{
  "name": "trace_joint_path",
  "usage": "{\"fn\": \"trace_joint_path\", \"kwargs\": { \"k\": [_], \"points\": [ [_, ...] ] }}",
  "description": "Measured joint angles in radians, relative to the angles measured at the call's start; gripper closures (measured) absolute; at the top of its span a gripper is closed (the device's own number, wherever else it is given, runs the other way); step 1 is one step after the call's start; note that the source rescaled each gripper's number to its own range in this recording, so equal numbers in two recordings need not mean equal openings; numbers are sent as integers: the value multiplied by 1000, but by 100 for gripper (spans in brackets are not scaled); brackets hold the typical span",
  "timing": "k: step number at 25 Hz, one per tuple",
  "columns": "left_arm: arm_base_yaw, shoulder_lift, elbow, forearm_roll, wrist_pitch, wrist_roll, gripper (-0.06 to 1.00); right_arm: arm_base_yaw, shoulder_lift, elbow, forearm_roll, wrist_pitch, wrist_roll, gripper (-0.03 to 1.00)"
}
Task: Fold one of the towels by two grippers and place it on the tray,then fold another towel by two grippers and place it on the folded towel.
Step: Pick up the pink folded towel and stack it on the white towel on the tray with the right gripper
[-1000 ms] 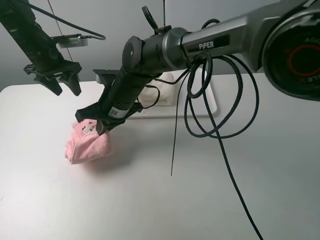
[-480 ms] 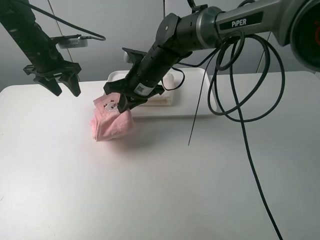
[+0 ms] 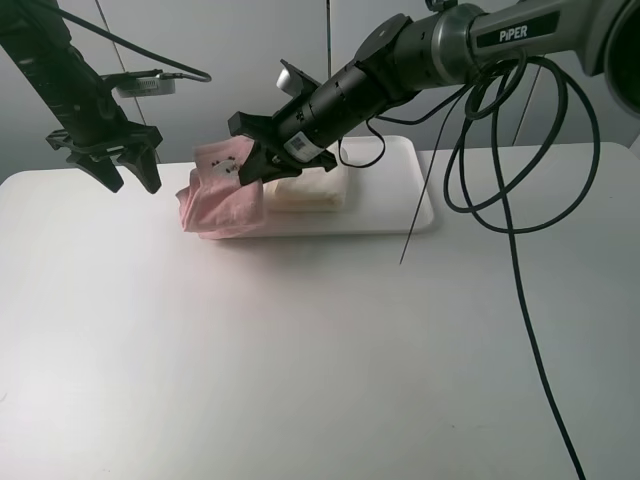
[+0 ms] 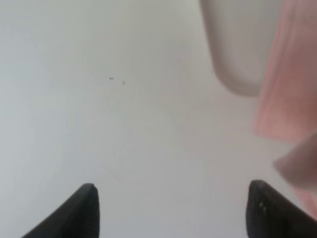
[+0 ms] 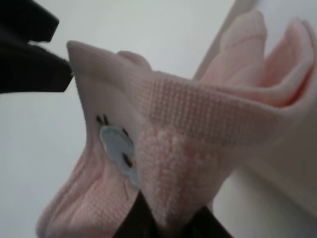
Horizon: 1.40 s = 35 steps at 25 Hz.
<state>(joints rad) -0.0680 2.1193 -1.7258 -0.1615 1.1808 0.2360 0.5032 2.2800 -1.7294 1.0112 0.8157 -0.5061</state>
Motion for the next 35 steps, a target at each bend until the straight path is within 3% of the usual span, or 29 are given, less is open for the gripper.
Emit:
{"fn": "trace_joint_path", "kwargs": {
  "k": [5, 8, 15, 30, 35],
  "points": [
    [0, 0, 0, 0, 0, 0, 15, -45, 0, 0, 117, -3, -57, 90],
    [0, 0, 0, 0, 0, 0, 15, -57, 0, -24, 133, -3, -69, 90],
    [0, 0, 0, 0, 10, 2, 15, -81, 0, -150, 71, -2, -7, 90],
    [0, 0, 0, 0, 16, 2, 15, -165, 97, -158, 43, 7, 75, 90],
    [0, 0, 0, 0, 21, 2, 15, -171, 117, -158, 5, -49, 79, 90]
  ]
}}
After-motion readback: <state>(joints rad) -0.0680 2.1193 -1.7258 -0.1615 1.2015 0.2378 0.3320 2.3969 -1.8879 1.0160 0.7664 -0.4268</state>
